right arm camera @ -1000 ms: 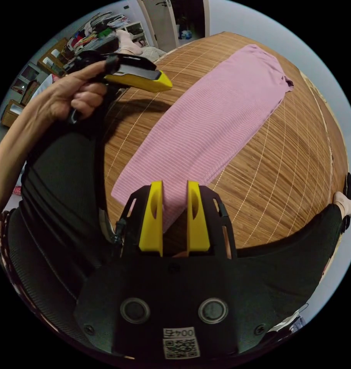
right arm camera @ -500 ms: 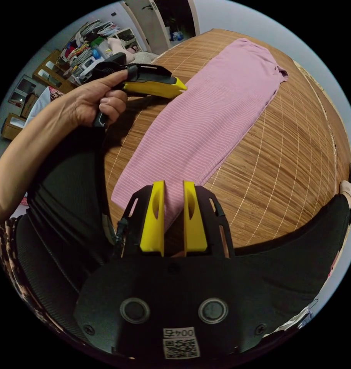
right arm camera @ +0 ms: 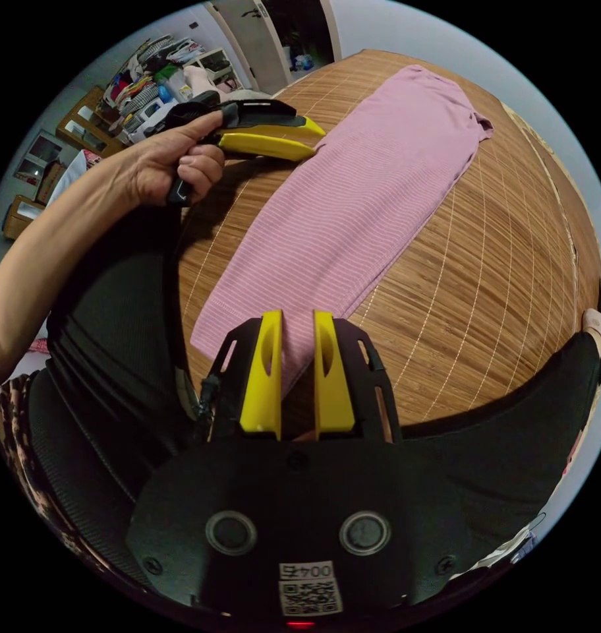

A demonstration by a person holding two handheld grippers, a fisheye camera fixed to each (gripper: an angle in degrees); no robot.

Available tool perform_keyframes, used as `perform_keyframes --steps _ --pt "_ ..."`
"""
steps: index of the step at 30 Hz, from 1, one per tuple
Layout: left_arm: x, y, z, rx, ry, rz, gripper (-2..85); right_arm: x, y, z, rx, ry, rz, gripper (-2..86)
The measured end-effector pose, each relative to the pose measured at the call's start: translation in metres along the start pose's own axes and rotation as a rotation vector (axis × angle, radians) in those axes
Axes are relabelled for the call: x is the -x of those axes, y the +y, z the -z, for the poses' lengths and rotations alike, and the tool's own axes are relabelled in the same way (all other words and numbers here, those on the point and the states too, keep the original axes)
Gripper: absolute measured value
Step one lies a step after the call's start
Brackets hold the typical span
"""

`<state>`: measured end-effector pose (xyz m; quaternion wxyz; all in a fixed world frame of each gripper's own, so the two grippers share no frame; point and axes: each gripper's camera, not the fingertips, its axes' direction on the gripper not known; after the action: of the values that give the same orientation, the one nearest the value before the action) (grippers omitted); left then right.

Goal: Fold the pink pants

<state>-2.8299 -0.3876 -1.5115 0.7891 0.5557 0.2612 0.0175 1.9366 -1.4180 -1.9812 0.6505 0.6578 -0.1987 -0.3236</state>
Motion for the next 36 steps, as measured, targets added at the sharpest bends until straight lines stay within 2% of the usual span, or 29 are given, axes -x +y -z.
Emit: perform_keyframes --steps 10,15,16,17,19,21,28,32,36 --pt "-0.010 0.004 -0.006 0.040 -0.022 -0.042 4.3 -0.017 -0.001 -0.008 0.000 -0.002 -0.005 7.4" --pt "-0.046 0.027 -0.003 -0.031 -0.067 -0.147 2.1 -0.027 0.000 -0.013 -0.001 -0.001 -0.009 7.2" --pt "-0.068 0.035 -0.004 -0.034 -0.146 -0.227 2.2 -0.029 0.000 -0.014 -0.001 0.001 -0.009 7.1" --pt "-0.083 0.041 -0.009 -0.027 -0.306 -0.290 2.3 -0.032 0.000 -0.016 -0.001 0.003 -0.009 6.9" --pt "-0.078 0.040 -0.017 0.005 -0.432 -0.263 2.4 -0.035 0.000 -0.018 0.000 0.006 -0.008 6.5" --pt "-0.064 0.042 -0.018 -0.010 -0.398 -0.200 2.0 -0.039 0.000 -0.021 0.000 0.006 -0.003 6.0" --pt "-0.069 0.077 -0.024 -0.092 -0.330 -0.183 3.5 -0.058 0.003 -0.031 -0.004 0.013 0.002 5.2" --pt "-0.120 0.126 -0.025 -0.200 -0.382 -0.340 6.1 -0.072 0.006 -0.038 -0.004 0.012 0.000 5.1" --pt "-0.146 0.165 -0.074 -0.107 -0.461 -0.437 9.0 -0.086 0.009 -0.044 -0.003 0.003 -0.006 5.0"
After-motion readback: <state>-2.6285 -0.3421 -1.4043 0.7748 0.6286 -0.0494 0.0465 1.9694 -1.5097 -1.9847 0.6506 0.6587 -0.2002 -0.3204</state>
